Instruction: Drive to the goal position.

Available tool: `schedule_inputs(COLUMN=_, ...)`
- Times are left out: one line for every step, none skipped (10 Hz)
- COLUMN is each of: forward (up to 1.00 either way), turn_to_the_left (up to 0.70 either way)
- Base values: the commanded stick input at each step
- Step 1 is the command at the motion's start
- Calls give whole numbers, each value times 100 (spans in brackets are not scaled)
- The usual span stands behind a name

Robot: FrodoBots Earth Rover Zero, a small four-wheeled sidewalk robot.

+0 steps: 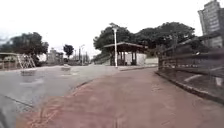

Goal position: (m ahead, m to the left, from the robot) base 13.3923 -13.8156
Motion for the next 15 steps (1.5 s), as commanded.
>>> schedule_inputs(forward=100, turn_to_the_left=0)
schedule_inputs(forward=100, turn_to_the_left=0)
schedule_inputs(forward=100, turn_to_the_left=0)
schedule_inputs(forward=100, turn_to_the_left=0)
schedule_inputs(forward=100, turn_to_the_left=0)
schedule_inputs(forward=100, turn_to_the_left=0)
schedule_inputs(forward=100, turn_to_the_left=0)
schedule_inputs(forward=100, turn_to_the_left=0)
schedule_inputs(forward=100, turn_to_the_left=0)
schedule_inputs(forward=100, turn_to_the_left=0)
schedule_inputs(forward=100, turn_to_the_left=0)
schedule_inputs(forward=100, turn_to_the_left=0)
schedule_inputs(forward=100, turn_to_the_left=0)
schedule_inputs(forward=100, turn_to_the_left=0)
schedule_inputs(forward=100, turn_to_the_left=-4)
